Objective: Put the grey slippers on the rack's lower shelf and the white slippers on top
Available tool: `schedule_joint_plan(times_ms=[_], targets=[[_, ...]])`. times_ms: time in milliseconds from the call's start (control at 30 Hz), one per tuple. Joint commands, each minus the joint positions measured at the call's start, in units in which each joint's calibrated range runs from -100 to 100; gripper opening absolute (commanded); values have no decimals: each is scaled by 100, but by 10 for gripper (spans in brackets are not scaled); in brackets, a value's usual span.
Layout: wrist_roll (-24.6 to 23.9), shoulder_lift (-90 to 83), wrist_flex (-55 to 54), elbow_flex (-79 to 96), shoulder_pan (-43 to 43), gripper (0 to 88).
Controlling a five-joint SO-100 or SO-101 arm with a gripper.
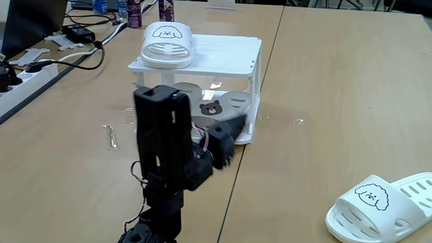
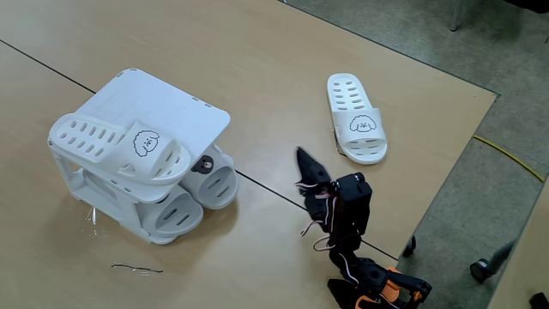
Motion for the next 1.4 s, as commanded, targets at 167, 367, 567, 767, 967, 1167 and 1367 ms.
schedule_joint_plan(times_ms=[167, 367, 567, 767, 967, 1167, 1367], targets=[[37, 1703, -178, -633, 2384, 8], [37, 2906, -178, -2257, 2976, 137], [37, 3689, -126, -3736, 3075, 151], [37, 3840, 348, -4359, 3050, 266], [37, 3790, 1151, -5152, 3059, 273], [37, 3849, 2195, -6253, 3017, 274], [37, 4488, 2782, -7715, 2828, 274]])
